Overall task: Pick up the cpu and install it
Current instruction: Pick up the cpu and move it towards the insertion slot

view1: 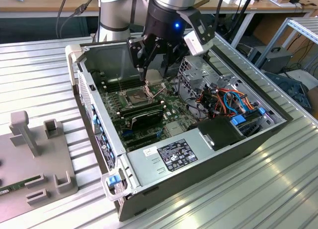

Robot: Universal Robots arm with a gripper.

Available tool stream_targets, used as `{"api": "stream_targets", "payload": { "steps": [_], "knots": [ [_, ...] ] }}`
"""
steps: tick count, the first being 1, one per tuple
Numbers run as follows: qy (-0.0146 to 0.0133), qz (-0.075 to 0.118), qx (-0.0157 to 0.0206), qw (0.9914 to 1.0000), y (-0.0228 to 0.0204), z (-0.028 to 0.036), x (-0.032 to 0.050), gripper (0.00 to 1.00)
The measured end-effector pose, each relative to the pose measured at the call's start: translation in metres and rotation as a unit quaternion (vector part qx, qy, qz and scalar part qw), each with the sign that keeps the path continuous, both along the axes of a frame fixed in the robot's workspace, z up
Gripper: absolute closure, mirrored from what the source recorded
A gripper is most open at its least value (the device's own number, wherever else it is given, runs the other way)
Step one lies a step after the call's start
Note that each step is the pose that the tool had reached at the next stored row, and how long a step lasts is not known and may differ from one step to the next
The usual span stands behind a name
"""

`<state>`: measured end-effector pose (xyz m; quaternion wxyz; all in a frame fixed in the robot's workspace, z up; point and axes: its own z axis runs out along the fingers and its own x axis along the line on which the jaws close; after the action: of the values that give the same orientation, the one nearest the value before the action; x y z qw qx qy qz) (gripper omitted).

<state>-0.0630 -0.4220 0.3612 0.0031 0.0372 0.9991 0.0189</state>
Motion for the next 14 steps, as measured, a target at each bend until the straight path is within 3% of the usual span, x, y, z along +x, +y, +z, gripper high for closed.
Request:
{"api": "stream_targets", "payload": {
  "steps": [4,8,10,14],
  "knots": [
    [0.0000,0.000,0.0011,1.00000,0.0145,-0.0062,0.0016,0.45],
    [0.0000,0.000,0.0011,1.00000,0.0246,-0.0136,0.0098,0.45],
    [0.0000,0.000,0.0011,1.00000,0.0395,-0.0223,0.0164,0.45],
    [0.0000,0.000,0.0016,1.00000,0.0556,-0.0295,0.0177,0.45]
  ]
}}
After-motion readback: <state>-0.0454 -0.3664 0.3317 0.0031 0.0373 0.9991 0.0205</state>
